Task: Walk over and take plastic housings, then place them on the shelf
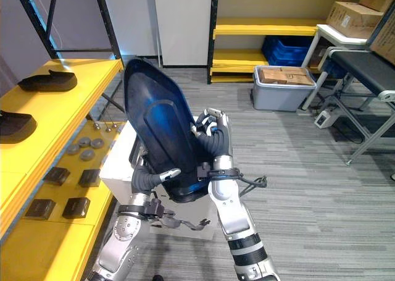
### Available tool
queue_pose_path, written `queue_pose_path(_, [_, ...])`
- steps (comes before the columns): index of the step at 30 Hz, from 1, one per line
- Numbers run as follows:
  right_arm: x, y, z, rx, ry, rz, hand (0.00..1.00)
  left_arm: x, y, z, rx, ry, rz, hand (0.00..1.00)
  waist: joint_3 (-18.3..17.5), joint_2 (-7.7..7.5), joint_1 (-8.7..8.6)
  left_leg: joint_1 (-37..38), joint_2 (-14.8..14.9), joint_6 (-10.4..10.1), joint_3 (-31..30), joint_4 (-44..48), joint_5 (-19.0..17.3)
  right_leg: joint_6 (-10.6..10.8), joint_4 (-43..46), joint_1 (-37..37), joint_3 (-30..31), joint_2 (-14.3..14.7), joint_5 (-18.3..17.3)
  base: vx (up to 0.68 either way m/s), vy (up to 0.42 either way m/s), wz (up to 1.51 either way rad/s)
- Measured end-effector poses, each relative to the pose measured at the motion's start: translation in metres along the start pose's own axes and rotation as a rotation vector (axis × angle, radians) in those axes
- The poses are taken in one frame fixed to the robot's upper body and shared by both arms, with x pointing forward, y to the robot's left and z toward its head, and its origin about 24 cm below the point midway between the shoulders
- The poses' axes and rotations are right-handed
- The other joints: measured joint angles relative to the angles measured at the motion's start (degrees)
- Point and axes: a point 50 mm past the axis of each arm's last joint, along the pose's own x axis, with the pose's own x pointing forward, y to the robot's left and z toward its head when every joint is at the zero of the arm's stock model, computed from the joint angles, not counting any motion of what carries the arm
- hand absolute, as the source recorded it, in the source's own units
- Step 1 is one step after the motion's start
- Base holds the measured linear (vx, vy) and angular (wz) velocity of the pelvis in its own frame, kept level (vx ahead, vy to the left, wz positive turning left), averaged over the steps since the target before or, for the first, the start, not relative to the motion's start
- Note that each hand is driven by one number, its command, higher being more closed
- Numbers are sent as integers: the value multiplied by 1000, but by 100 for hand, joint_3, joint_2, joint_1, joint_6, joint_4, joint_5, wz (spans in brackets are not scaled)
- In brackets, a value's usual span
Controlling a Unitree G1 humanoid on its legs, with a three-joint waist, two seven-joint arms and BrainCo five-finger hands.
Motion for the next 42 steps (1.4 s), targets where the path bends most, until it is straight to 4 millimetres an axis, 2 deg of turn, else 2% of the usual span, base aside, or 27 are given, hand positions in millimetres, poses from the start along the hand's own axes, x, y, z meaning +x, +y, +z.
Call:
queue_pose_path(3, [-4,3,-6,0,29,6,100,0,1,-3,-13,17,20,100,-4,-1,-1,-4,18,-14,0,-1,15,-10,0,-7,-2,18,7,0,0,0])
queue_pose_path(4, [-4,4,-7,1,33,11,0,0,2,-4,-12,22,29,100,-14,-1,-1,-4,21,-15,0,-1,16,-12,0,-8,-1,21,9,0,0,0])
queue_pose_path(11, [-22,30,-6,73,40,157,0,3,24,-7,-9,44,150,100,-95,-7,4,-12,20,-16,2,0,17,-11,-3,-15,0,20,12,0,0,0])
queue_pose_path(17, [-21,26,-7,95,40,166,0,3,26,-7,8,48,150,100,-137,-26,7,-13,17,-15,1,0,17,-8,-4,-13,-2,17,16,0,0,0])
queue_pose_path(22, [-11,-8,6,152,-47,76,0,6,25,10,66,-34,120,100,-148,-30,5,-13,18,-15,-3,0,18,-8,-4,-6,-2,18,17,0,0,0])
queue_pose_path(25, [-14,-26,15,202,-109,38,0,7,25,25,96,-104,111,100,-149,-30,-2,-11,19,-15,-2,0,18,-7,-4,-4,0,19,18,0,0,0])
queue_pose_path(27, [-14,-47,15,220,-120,-41,0,7,33,29,114,-122,138,100,-149,-30,-24,-8,22,-15,-4,-1,18,-6,-4,0,1,22,18,0,0,0])
queue_pose_path(28, [-14,-64,11,215,-114,-105,0,6,40,30,122,-126,167,100,-149,-30,-34,-5,21,-15,-2,-1,18,-5,-4,3,1,20,18,0,0,0])
queue_pose_path(29, [-16,-92,3,191,-90,-205,0,2,55,32,141,-129,225,100,-149,-30,-44,-5,20,-15,-1,-1,18,-4,-4,3,1,20,19,0,0,0])
queue_pose_path(30, [-19,-102,-1,177,-78,-238,0,-1,61,33,148,-130,248,100,-149,-31,-45,-4,20,-15,-1,-2,17,-4,-6,3,1,20,19,0,0,0])
queue_pose_path(31, [-28,-120,-8,159,-50,-292,0,-6,69,34,163,-130,285,100,-149,-30,-48,-5,20,-16,0,-2,17,-4,-10,3,0,20,19,0,0,0])
queue_pose_path(34, [-55,-146,-28,130,57,-380,0,-20,88,37,201,-123,363,100,-149,-30,-66,-8,25,-19,2,-2,13,-4,-26,3,-1,24,18,0,0,0])
queue_pose_path(35, [-61,-150,-33,116,86,-392,0,-23,91,37,205,-121,375,100,-149,-30,-75,-9,26,-21,2,-2,11,-4,-29,3,-1,25,18,0,0,0])
queue_pose_path(38, [-99,-157,-72,72,307,-415,0,-35,98,36,217,-103,397,100,-149,-31,-113,-19,25,-41,-1,-3,-6,-3,-35,1,-4,23,17,0,0,0])
queue_pose_path(39, [-115,-158,-87,63,400,-423,0,-39,100,36,220,-99,406,100,-149,-31,-121,-23,26,-50,-3,-3,-13,-2,-37,-2,-5,23,17,0,0,0])
queue_pose_path(41, [-164,-159,-124,48,658,-451,0,-48,107,36,233,-91,435,100,-159,-15,-124,-51,25,-77,-30,-3,-34,-2,-48,-6,-23,24,16,0,0,5])
queue_pose_path(42, [-177,-159,-131,48,721,-457,0,-50,108,36,236,-88,441,100,-162,-10,-127,-61,24,-77,-39,-3,-33,-2,-53,-7,-33,24,16,0,0,6])
